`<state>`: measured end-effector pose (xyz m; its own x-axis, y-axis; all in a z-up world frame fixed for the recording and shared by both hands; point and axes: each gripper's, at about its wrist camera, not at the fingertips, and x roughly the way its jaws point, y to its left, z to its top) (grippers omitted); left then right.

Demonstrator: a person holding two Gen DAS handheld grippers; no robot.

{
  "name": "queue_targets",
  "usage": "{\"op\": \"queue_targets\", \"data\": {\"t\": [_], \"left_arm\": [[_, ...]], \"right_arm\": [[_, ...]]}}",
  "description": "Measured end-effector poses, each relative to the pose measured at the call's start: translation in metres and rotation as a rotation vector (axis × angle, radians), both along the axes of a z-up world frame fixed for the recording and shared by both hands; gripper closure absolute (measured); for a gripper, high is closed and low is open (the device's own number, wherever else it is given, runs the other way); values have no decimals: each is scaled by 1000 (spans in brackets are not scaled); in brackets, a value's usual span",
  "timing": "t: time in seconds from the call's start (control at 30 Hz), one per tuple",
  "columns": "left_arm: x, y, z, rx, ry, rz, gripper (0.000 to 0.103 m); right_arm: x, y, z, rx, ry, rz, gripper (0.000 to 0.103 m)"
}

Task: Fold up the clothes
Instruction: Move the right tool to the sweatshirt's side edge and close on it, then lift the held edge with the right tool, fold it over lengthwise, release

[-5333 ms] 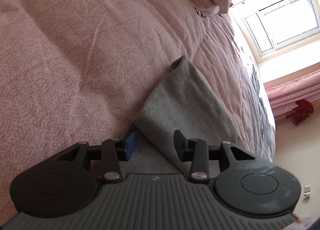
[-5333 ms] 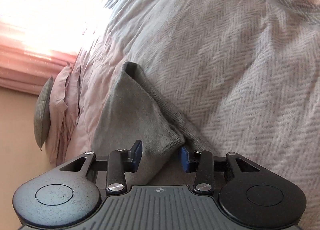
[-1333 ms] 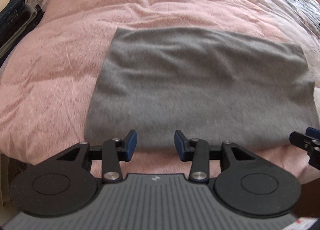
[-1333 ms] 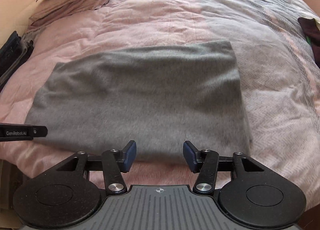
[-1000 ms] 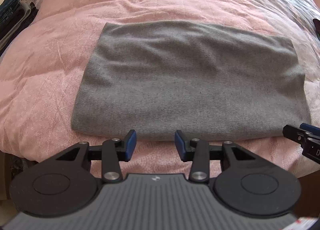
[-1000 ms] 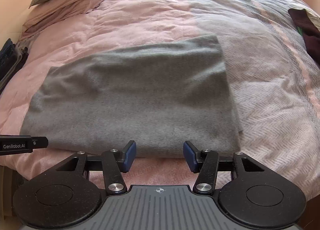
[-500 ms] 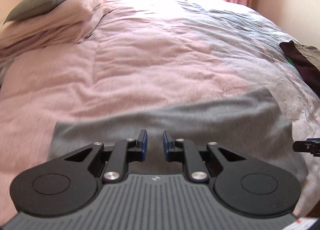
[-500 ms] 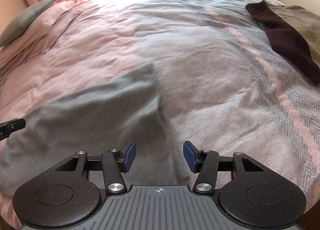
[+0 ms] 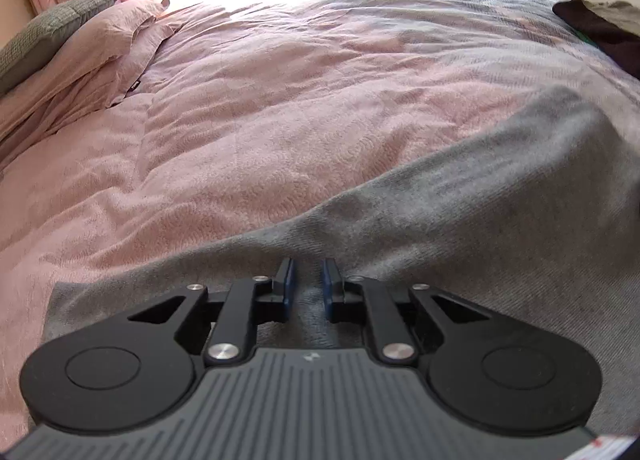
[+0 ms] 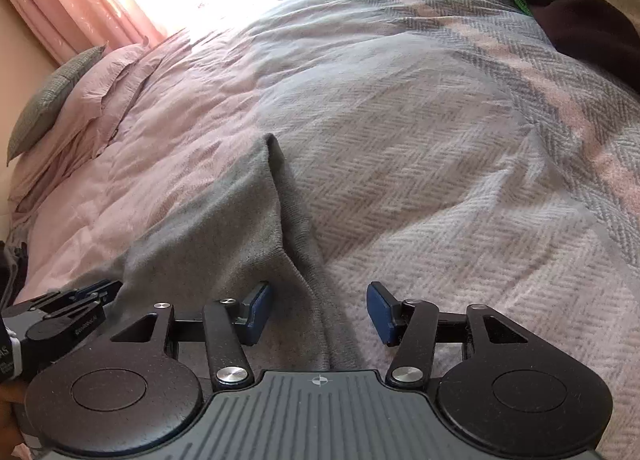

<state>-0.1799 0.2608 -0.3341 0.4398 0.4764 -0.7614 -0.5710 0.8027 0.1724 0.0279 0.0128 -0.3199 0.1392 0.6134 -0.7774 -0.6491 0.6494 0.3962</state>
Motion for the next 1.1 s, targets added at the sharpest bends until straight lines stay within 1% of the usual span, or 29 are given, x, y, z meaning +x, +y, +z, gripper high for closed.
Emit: {"op": "queue_targets", "data": {"t": [0.1,0.2,0.27,0.33,0.4,0.43,0.5,0.57,0.63,0.67,0.7,0.8,0.87,0.93,0.97,1.03,1.1], "left_arm": [[-27,1,28,-79,-83,36,92],[-58,-5,44,-124,-95,62,92],[-75,-7,48,-163,-90,83,92],[-90,-8,48,-207,-94,119,92],[-101,-9,44,-220,-85,153,92],[-106,-10,41,-225,-76,171,92],[-112,-11,37,-243,-69,200,92],[-117,-14,36,-249,-76,211,92],[-121,-16,37,-239,-75,205,92],[-122,-16,36,-243,-72,202,92],[-123,-16,33,-249,-64,200,92],[-121,-17,24,-246,-35,187,91],[-118,-18,27,-234,-26,173,92],[-118,-18,35,-217,-59,155,92],[-119,-17,35,-208,-62,151,91],[-115,-12,23,-222,-5,152,91],[-115,-9,19,-229,-5,136,91]], "right_arm": [[5,-9,-7,29,62,36,53],[10,-18,-16,74,141,95,53],[13,-23,-23,102,163,143,54],[19,-27,-27,132,207,160,54],[23,-28,-28,158,254,177,54],[22,-28,-28,164,256,197,56],[16,-28,-27,147,222,225,71],[15,-29,-30,170,244,205,78],[13,-31,-32,193,266,167,81],[11,-31,-33,195,265,156,86],[9,-31,-33,192,262,141,88],[4,-30,-28,174,264,77,90],[1,-28,-17,150,250,46,90],[-4,-24,-8,116,222,31,90],[-7,-21,-6,92,212,24,90],[-9,-15,-4,47,218,-9,90],[-13,-8,2,4,210,-36,90]]}}
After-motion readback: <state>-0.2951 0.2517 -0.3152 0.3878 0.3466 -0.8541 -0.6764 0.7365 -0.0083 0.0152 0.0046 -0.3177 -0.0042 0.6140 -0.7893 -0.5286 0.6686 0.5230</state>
